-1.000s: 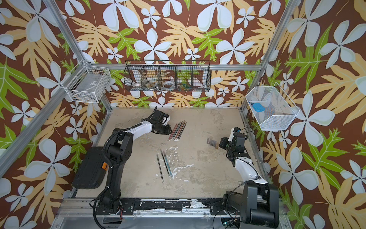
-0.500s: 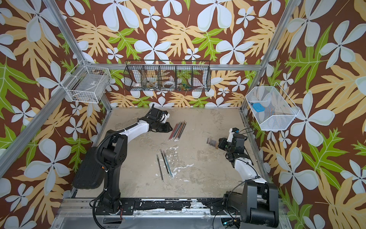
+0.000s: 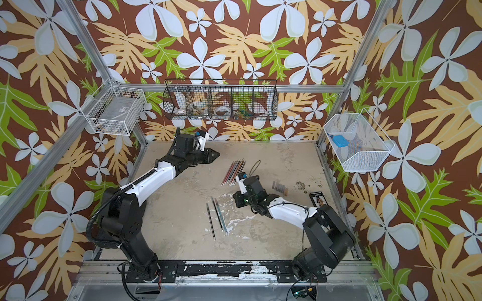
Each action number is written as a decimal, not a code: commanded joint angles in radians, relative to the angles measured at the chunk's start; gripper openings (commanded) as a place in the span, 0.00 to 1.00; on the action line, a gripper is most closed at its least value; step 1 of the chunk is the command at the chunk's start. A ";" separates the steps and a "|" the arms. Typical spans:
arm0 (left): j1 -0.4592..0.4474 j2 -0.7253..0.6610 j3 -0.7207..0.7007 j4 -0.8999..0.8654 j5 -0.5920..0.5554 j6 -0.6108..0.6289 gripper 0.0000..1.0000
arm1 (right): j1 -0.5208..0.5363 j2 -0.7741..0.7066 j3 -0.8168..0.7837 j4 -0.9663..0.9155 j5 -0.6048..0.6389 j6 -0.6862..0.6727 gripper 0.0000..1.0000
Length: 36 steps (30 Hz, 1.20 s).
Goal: Remove the protective cover of the pencils
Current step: Pick up the pencil from the center of the board.
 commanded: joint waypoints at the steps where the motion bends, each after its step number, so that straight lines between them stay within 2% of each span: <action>1: 0.009 -0.009 0.007 0.025 0.023 -0.009 0.24 | 0.074 0.086 0.106 -0.069 0.069 0.010 0.16; 6: 0.032 -0.002 0.009 0.028 0.042 -0.023 0.24 | 0.150 0.235 0.283 -0.188 0.182 0.014 0.16; 12: 0.044 -0.005 -0.004 0.049 0.059 -0.043 0.24 | 0.170 0.353 0.386 -0.251 0.208 0.011 0.16; 30: 0.045 0.001 -0.010 0.062 0.079 -0.059 0.22 | 0.183 0.430 0.410 -0.303 0.287 0.016 0.18; 36: 0.046 0.000 -0.009 0.062 0.086 -0.060 0.22 | 0.184 0.427 0.387 -0.327 0.357 0.016 0.17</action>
